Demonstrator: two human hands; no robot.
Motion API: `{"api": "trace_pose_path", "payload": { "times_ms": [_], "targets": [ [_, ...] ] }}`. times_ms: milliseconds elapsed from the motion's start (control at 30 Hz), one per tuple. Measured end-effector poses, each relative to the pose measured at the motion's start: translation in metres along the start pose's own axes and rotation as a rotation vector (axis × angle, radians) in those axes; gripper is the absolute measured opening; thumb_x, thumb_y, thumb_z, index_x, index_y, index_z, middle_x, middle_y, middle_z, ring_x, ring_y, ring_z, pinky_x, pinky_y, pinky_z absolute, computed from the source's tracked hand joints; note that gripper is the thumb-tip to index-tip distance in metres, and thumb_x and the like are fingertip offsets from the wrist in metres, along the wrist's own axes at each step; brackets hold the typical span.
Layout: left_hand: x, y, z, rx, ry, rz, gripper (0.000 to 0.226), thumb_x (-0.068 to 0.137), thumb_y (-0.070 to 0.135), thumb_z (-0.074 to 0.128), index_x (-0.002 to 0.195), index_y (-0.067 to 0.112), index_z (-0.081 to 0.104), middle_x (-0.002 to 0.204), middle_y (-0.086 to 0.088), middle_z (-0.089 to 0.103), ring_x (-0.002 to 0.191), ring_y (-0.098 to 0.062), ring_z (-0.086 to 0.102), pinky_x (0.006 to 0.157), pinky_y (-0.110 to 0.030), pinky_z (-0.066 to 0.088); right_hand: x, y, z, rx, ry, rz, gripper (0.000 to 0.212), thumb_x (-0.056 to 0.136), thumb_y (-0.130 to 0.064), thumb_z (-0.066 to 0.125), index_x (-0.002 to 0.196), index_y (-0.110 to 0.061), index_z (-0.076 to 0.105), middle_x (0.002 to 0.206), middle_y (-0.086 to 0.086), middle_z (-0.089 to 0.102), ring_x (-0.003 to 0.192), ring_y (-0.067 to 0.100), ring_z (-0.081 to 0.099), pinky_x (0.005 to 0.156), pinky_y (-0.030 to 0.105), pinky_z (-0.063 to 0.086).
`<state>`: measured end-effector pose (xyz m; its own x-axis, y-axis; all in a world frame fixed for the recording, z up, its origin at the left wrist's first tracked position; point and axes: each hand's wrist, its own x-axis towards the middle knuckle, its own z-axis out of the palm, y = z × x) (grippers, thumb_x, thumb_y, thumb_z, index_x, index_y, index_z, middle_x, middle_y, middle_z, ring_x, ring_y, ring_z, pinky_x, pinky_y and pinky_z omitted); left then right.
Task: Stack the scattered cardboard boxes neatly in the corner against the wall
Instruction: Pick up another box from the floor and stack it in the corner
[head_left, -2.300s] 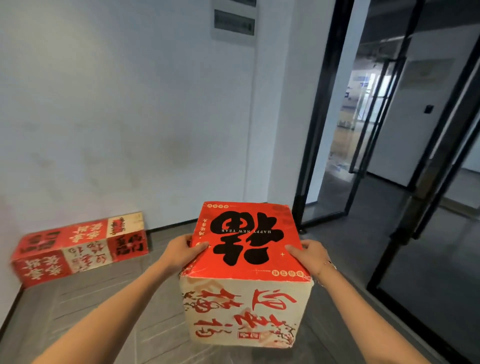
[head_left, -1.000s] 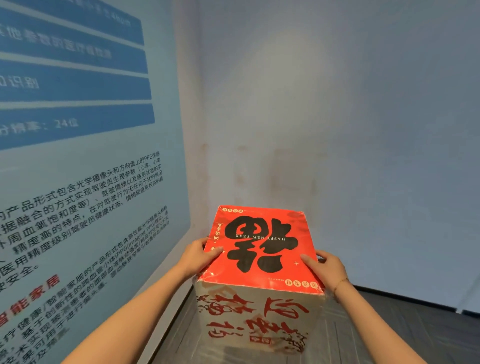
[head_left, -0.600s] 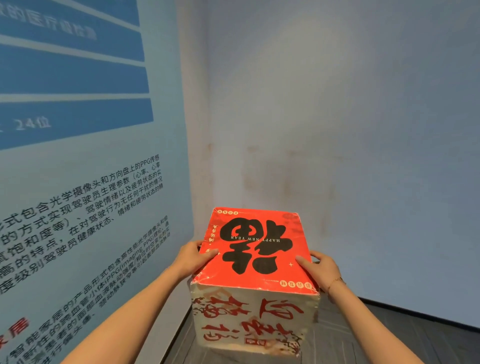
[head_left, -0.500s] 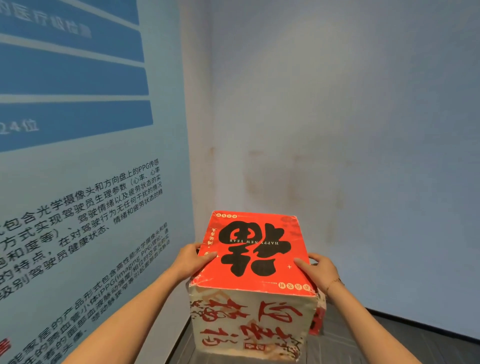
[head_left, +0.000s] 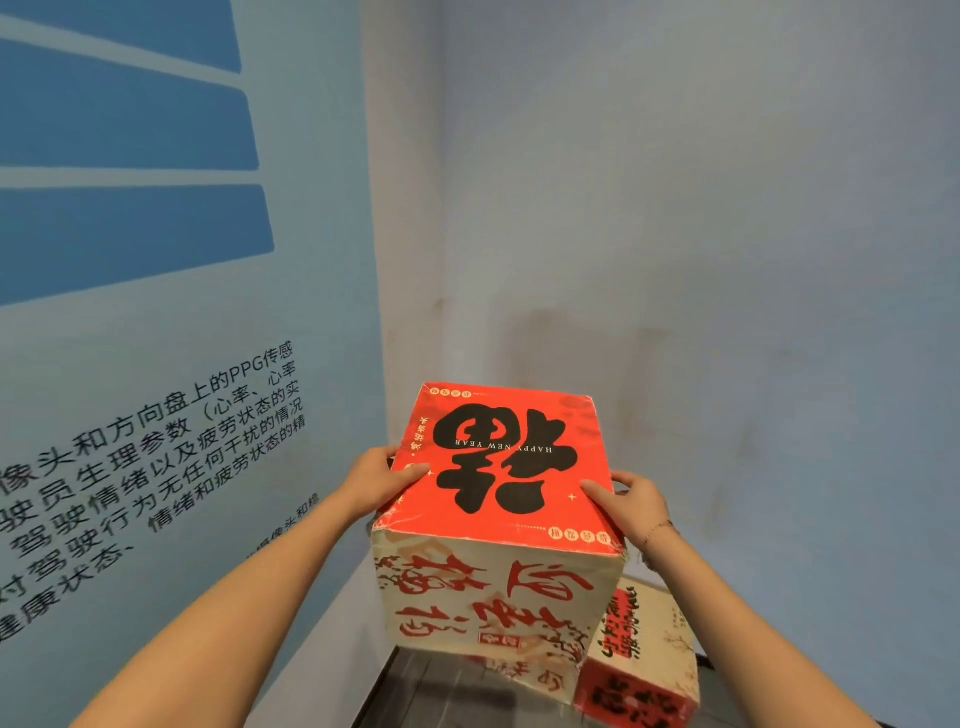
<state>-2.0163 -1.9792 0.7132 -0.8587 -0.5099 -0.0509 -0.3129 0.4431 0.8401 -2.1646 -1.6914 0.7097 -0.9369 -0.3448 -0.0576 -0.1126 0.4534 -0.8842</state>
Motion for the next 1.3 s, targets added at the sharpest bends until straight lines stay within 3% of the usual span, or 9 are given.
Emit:
{"api": "trace_pose_path", "payload": {
  "times_ms": [267,400,500,633,733,867,933,1000,1300],
  "targets": [
    [0.109,-0.024,-0.011,-0.006,-0.009,-0.016,0.042,0.086,0.040,0.066,0.119,0.015,0.059,0.103,-0.004,0.071,0.088,-0.021,0.069,0.085,-0.042,0.056,0.093,-0.008,0.041,0.053,-0.022,0.040,0.044,0.086,-0.036,0.063,0.122,-0.011,0.056,0.090,0.004,0.065,0.080,0.023,0.065,0.066,0.029,0.053],
    [0.172,-0.031,-0.016,0.028,-0.061,-0.012,0.042,0.086,0.037,0.066,0.120,0.013,0.058,0.104,-0.005,0.070,0.086,-0.020,0.069,0.080,-0.036,0.057,0.141,-0.008,0.064,0.065,-0.015,0.096,0.045,0.087,-0.036,0.063,0.123,-0.010,0.054,0.079,-0.002,0.062,0.071,0.016,0.063,0.058,0.024,0.050],
    [0.225,-0.034,-0.016,0.073,-0.070,0.000,0.040,0.088,0.035,0.065,0.120,0.013,0.057,0.105,-0.003,0.068,0.081,-0.015,0.065,0.068,-0.023,0.053,0.180,-0.007,0.080,0.046,-0.003,0.140,0.043,0.086,-0.036,0.063,0.120,-0.010,0.056,0.079,-0.002,0.063,0.069,0.013,0.062,0.059,0.023,0.050],
    [0.289,-0.045,-0.007,0.137,-0.083,0.008,0.041,0.088,0.035,0.064,0.123,0.013,0.057,0.113,-0.005,0.066,0.088,-0.017,0.062,0.075,-0.026,0.049,0.228,-0.002,0.100,0.023,0.030,0.203,0.042,0.086,-0.033,0.064,0.117,-0.006,0.059,0.081,0.001,0.064,0.067,0.010,0.061,0.058,0.021,0.049],
    [0.331,-0.063,0.003,0.148,-0.127,0.009,0.046,0.087,0.036,0.065,0.126,0.014,0.053,0.117,-0.004,0.064,0.086,-0.013,0.059,0.070,-0.023,0.048,0.256,0.010,0.115,0.013,0.060,0.245,0.040,0.087,-0.032,0.064,0.115,-0.006,0.056,0.075,-0.005,0.060,0.065,0.006,0.059,0.054,0.018,0.044],
    [0.365,-0.094,0.020,0.114,-0.125,-0.036,0.052,0.085,0.033,0.068,0.128,0.011,0.049,0.113,-0.003,0.061,0.088,-0.012,0.056,0.061,-0.015,0.043,0.290,0.032,0.138,-0.001,0.068,0.318,0.045,0.085,-0.033,0.066,0.121,-0.009,0.052,0.085,0.003,0.063,0.077,0.020,0.065,0.073,0.033,0.054],
    [0.378,-0.111,0.028,0.094,-0.122,-0.067,0.051,0.085,0.031,0.069,0.128,0.011,0.049,0.112,-0.003,0.061,0.092,-0.014,0.058,0.065,-0.018,0.046,0.308,0.043,0.150,-0.014,0.059,0.339,0.046,0.084,-0.032,0.067,0.121,-0.009,0.052,0.088,0.005,0.063,0.080,0.023,0.064,0.080,0.036,0.054],
    [0.393,-0.126,0.035,0.075,-0.125,-0.098,0.050,0.084,0.031,0.070,0.127,0.012,0.051,0.113,-0.003,0.063,0.096,-0.016,0.060,0.073,-0.024,0.049,0.327,0.052,0.163,-0.014,0.050,0.358,0.047,0.084,-0.032,0.067,0.122,-0.009,0.052,0.090,0.008,0.066,0.080,0.024,0.064,0.081,0.037,0.054],
    [0.452,-0.161,0.053,0.033,-0.088,-0.184,0.048,0.084,0.028,0.071,0.125,0.012,0.051,0.108,0.001,0.060,0.095,-0.013,0.057,0.077,-0.024,0.046,0.406,0.090,0.201,0.006,-0.024,0.412,0.047,0.083,-0.032,0.068,0.121,-0.012,0.050,0.096,0.012,0.069,0.082,0.027,0.068,0.081,0.045,0.055]
  ]
}}
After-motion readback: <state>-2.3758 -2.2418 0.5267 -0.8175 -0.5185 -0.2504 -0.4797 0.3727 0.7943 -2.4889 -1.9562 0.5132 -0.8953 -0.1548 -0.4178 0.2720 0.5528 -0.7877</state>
